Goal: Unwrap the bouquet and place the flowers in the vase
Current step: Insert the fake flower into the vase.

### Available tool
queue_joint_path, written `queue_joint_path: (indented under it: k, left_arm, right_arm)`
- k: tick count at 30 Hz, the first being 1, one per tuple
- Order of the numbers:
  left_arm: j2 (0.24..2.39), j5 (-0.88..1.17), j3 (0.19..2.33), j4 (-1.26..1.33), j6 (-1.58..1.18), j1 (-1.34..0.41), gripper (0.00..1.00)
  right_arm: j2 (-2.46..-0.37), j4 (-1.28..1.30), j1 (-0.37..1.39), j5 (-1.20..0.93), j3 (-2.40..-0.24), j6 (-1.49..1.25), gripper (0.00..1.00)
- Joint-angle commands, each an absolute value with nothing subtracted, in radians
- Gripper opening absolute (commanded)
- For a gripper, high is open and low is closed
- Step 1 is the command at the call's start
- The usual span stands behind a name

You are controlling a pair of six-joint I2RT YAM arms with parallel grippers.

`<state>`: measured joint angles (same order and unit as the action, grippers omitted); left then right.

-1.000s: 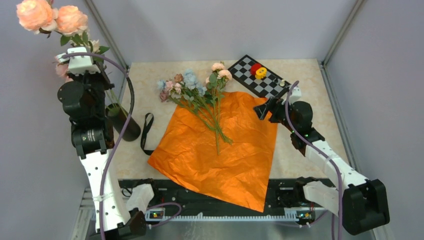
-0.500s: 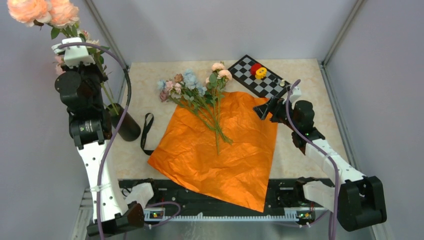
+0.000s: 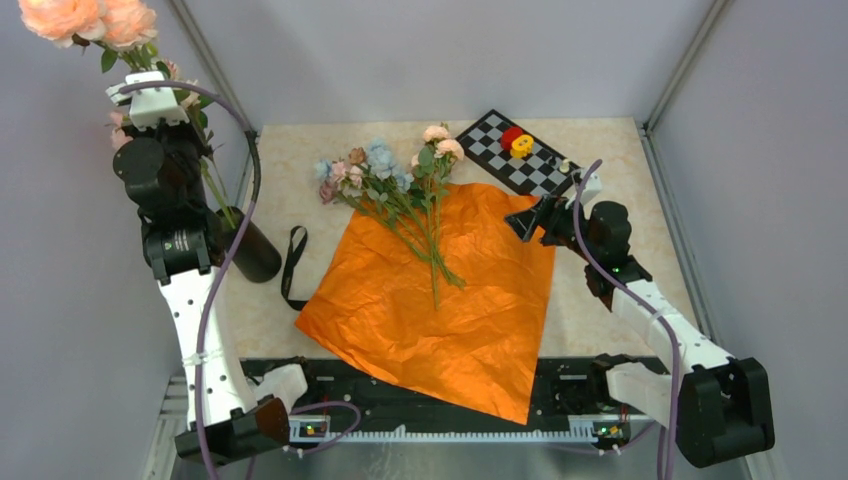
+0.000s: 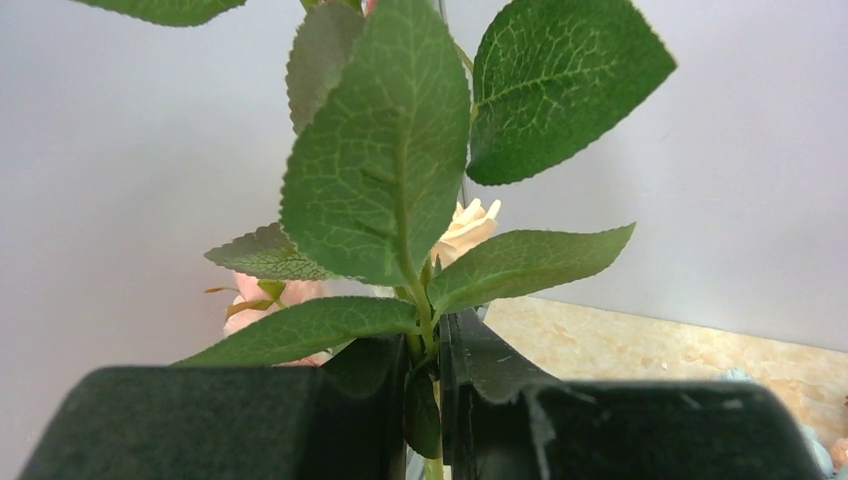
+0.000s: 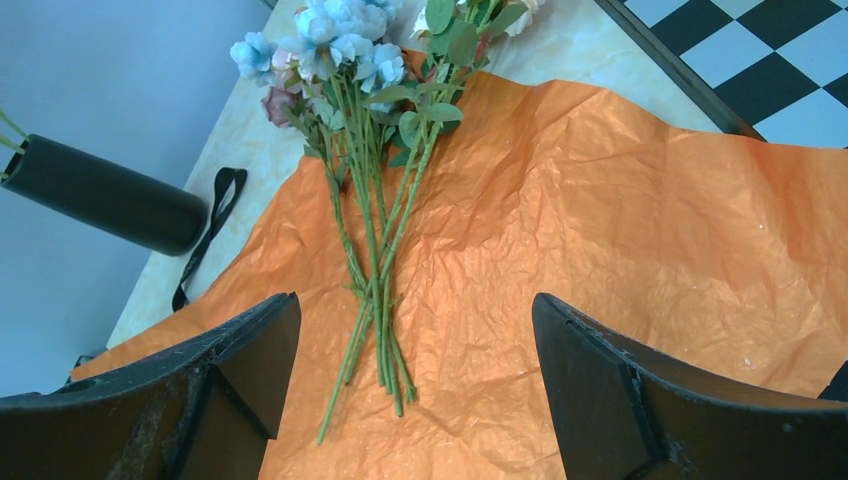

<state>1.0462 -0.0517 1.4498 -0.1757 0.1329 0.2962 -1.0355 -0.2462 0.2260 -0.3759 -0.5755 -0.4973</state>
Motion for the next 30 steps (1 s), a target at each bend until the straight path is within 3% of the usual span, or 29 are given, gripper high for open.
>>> queue_joint_path:
  k: [1,19,30]
  left_arm:
    - [1.069,-0.016,1.488,-0.106,0.118,0.311,0.0]
    - [1.077,0.041,1.544,-0.159,0.112,0.321,0.0]
    - [1.042,0.041,1.373,-0.111,0.062,0.333,0.0]
  right_arm:
    - [-1.016,-0.288,0.215,-0.397,-0.589,-0.477,0.87]
    - [-1.038,-0.278,0.216,-0.412,-0.595,-0.48,0.87]
    - [-1.036,-0.273,0.215,-0.425,-0.588,-0.483,0.86]
